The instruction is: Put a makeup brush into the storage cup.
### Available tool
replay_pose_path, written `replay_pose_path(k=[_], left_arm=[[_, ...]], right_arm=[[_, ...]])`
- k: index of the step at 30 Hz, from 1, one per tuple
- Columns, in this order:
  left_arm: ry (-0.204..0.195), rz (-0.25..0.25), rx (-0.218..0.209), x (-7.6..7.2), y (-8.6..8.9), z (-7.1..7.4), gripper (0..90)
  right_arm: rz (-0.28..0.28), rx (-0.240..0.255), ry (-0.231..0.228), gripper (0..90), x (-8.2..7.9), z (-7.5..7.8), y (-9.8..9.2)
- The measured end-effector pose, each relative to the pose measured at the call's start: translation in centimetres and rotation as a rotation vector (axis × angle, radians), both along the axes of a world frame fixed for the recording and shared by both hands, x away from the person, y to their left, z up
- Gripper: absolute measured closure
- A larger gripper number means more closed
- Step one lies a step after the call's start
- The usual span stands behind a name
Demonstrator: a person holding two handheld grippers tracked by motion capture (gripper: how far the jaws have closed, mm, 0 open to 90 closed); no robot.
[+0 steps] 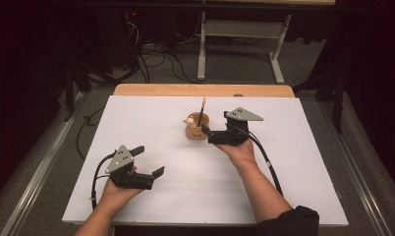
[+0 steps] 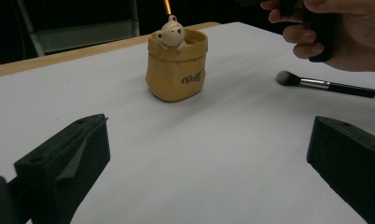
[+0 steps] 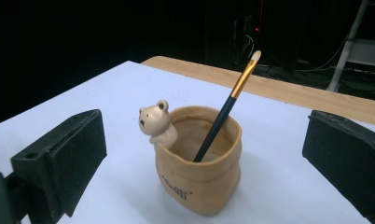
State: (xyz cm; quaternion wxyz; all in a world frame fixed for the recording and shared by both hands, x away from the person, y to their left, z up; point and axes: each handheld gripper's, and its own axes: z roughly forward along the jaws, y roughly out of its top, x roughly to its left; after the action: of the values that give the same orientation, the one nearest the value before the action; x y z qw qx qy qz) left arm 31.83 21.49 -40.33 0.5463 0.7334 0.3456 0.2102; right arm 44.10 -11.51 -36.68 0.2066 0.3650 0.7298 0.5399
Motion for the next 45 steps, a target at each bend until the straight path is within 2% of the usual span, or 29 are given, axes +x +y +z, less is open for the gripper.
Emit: replay_pose_path(k=[12, 25, 37, 45], left_arm=[[0.001, 0.006, 0.003, 0.0, 0.1, 0.0, 0.0], [0.004, 0.017, 0.001, 0.1, 0.2, 0.0, 0.0], [0.008, 0.015, 0.007, 0.2, 0.2, -0.2, 0.0], [0.009, 0.014, 0.008, 0.2, 0.1, -0.2, 0.0]], right_arm=[[0.002, -0.006, -0.016, 1.3, -1.9, -0.8, -1.4], [-0.018, -0.018, -0.031, 1.3, -3.9, -1.5, -3.9], [-0.019, -0.013, -0.049, 1.3, -5.8, -1.4, -5.7], [-0.024, -0.028, -0.067, 1.3, -6.7, -1.7, -6.5]])
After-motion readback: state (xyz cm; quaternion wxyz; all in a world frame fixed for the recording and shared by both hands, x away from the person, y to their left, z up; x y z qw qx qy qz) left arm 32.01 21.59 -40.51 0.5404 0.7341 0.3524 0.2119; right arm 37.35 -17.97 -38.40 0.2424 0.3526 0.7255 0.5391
